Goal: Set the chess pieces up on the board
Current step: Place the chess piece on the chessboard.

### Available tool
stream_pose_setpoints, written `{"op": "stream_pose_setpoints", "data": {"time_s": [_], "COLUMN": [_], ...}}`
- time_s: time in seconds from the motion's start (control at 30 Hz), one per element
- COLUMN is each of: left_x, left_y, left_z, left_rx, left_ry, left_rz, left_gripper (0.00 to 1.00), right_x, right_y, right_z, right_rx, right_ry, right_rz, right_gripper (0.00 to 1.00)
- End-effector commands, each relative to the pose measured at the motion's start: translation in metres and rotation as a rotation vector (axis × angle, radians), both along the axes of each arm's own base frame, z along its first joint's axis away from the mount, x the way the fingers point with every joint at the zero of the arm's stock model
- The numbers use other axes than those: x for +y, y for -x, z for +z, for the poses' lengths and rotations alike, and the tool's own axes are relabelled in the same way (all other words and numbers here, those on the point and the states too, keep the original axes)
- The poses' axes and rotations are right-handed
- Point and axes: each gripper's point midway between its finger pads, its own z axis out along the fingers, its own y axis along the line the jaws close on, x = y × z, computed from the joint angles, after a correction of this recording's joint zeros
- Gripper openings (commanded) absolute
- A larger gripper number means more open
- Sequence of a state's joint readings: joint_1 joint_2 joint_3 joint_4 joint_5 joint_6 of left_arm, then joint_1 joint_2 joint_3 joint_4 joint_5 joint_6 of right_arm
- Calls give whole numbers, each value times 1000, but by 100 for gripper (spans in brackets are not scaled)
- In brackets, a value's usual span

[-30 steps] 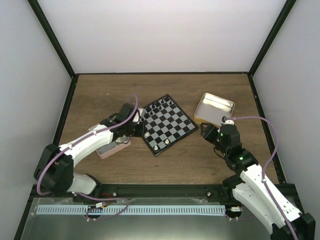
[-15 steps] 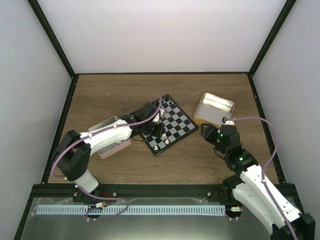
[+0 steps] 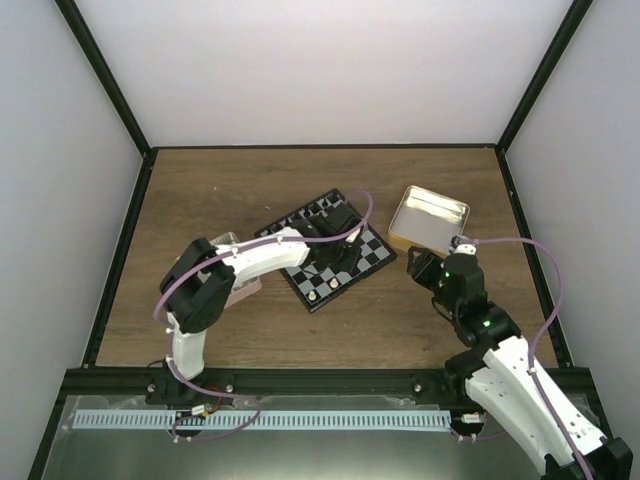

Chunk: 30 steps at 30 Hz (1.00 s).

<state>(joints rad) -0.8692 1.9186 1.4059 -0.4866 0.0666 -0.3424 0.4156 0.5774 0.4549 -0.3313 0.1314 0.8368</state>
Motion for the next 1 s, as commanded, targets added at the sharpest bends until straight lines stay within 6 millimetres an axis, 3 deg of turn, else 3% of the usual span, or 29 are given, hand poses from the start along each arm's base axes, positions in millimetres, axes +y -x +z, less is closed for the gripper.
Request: {"op": "stream_pose_setpoints", "data": {"time_s": [0.0, 0.57, 0.97], "left_x": [-4, -41, -34], "left_y": [-3, -21, -17], "left_z": [-6, -14, -25], "left_rx": [-8, 32, 58], "left_ry": [-52, -25, -73], "left_rz": [-14, -25, -6], "left_gripper": [7, 7, 8], "right_x": [-7, -8, -6], "right_y": [2, 4, 4], "right_z": [-4, -7, -8], "right_rx": [3, 10, 12], "right_ry": [26, 21, 20], "right_rz": [-26, -29, -24], "right_gripper": [59, 59, 59]}}
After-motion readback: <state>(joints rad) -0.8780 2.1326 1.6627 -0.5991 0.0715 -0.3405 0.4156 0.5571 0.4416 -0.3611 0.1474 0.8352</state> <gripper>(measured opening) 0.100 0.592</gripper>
